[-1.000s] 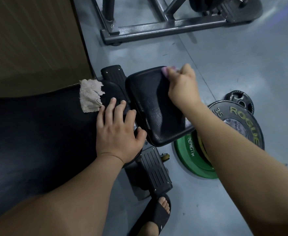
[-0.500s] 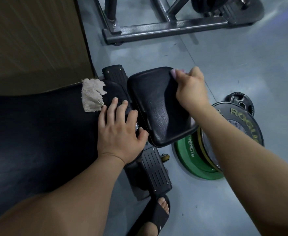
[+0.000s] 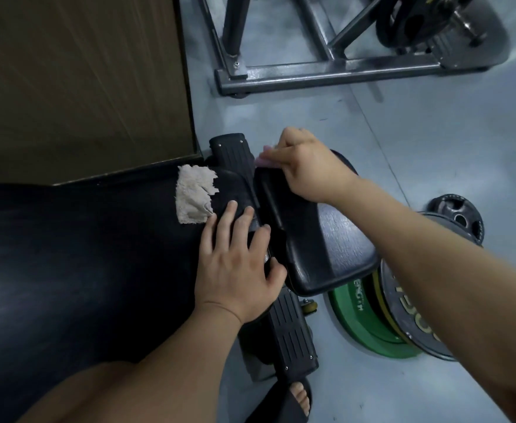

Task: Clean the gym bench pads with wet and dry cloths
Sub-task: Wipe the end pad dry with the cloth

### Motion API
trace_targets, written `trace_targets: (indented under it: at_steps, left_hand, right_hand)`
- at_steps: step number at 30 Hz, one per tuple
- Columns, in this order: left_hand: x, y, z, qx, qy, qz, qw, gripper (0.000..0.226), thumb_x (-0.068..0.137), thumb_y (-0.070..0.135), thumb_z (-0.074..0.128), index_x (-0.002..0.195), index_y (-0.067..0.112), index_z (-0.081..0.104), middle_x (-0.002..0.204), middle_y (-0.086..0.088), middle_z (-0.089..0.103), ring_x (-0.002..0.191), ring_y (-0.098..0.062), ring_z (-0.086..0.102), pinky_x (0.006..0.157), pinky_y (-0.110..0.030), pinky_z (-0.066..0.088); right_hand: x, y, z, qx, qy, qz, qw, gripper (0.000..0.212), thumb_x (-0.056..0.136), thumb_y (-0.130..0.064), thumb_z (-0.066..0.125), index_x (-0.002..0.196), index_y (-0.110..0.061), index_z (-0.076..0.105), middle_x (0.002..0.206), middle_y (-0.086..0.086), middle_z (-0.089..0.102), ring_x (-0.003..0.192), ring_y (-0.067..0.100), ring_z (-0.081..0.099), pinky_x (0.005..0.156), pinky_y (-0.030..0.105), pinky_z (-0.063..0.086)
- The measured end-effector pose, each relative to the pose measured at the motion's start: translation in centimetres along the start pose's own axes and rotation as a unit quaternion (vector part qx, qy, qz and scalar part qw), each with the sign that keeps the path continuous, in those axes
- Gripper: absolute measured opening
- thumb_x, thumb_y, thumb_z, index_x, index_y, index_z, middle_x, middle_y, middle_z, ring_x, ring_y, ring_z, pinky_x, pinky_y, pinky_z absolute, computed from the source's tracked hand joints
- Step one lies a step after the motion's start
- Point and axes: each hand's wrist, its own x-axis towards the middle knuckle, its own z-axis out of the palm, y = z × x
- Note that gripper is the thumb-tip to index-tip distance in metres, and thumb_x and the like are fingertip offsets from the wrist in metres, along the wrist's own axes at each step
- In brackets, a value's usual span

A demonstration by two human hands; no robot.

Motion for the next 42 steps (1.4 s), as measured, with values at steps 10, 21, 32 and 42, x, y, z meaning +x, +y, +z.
trace_targets:
  at_steps: [10, 21, 32, 42]
  left_hand:
    - [0.1, 0.1, -0.1, 0.002, -0.002, -0.003, 1.0, 0.052, 0.08, 0.045, 0.058, 0.125, 0.021, 0.068, 0.149, -0.012, 0.051, 0.151, -0.033, 0.028, 0.122, -0.055, 0.021]
    - [0.1, 0.0, 0.0, 0.002, -0.001, -0.001, 1.0, 0.052, 0.08, 0.043, 0.059, 0.126, 0.021, 0.066, 0.149, -0.012, 0.051, 0.152, -0.033, 0.027, 0.121, -0.056, 0.021]
    - [-0.1, -0.1, 0.1, 0.002, 0.007, 0.001, 1.0, 0.047, 0.083, 0.045, 0.06, 0.123, 0.021, 0.066, 0.15, -0.011, 0.05, 0.152, -0.033, 0.027, 0.122, -0.055, 0.02]
    - [0.0, -0.1, 0.3, 0.013, 0.008, 0.004, 1.0, 0.051, 0.082, 0.045, 0.058, 0.127, 0.022, 0.065, 0.15, -0.011, 0.049, 0.152, -0.033, 0.026, 0.123, -0.055, 0.018]
  right_hand:
    - [9.0, -0.5, -1.5, 0.041, -0.391, 0.105, 0.913, 0.011, 0.093, -0.038, 0.069, 0.094, -0.044, 0.078, 0.102, -0.026, 0.071, 0.105, 0.002, 0.062, 0.1, 0.021, 0.044]
    - [9.8, 0.6, -1.6, -0.001, -0.416, 0.122, 0.901, 0.018, 0.096, -0.041, 0.066, 0.109, -0.038, 0.078, 0.117, -0.018, 0.069, 0.11, 0.006, 0.06, 0.106, 0.027, 0.042]
    - [7.1, 1.8, -3.1, 0.029, -0.309, 0.199, 0.93, 0.012, 0.093, -0.036, 0.069, 0.098, -0.032, 0.079, 0.11, -0.01, 0.075, 0.104, 0.013, 0.065, 0.101, 0.032, 0.05]
    - [1.2, 4.5, -4.5, 0.077, -0.151, 0.321, 0.932, 0.02, 0.098, -0.04, 0.063, 0.107, -0.028, 0.076, 0.111, -0.003, 0.074, 0.111, 0.018, 0.063, 0.101, 0.032, 0.049]
